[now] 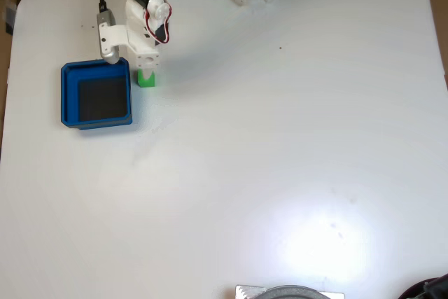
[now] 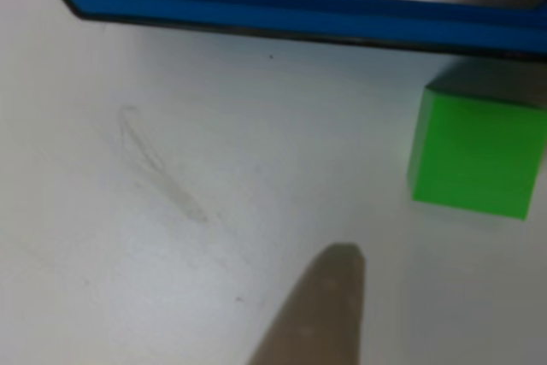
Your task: Pick up green cube and drop it in the blue box
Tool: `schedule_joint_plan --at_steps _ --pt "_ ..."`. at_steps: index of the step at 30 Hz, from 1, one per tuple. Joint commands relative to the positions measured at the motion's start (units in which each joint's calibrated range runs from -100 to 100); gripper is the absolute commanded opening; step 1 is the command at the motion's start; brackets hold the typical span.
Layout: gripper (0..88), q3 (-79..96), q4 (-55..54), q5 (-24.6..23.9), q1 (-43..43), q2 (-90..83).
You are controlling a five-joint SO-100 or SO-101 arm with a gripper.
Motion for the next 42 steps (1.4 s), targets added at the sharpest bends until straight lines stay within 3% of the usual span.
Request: schedule_joint_plan --at_steps 1,12,27,33,42 --pt "31.4 0.38 0.45 0.1 0.59 -2.41" --pt "31.0 1.28 -0.45 0.05 3.95 -0.66" --pt "30.4 3.43 -2.16 0.05 -1.24 -0.49" --pt "30.4 3.43 -7.87 0.05 -0.71 4.86" --pt "30.4 3.43 -7.62 0.05 0.52 5.78"
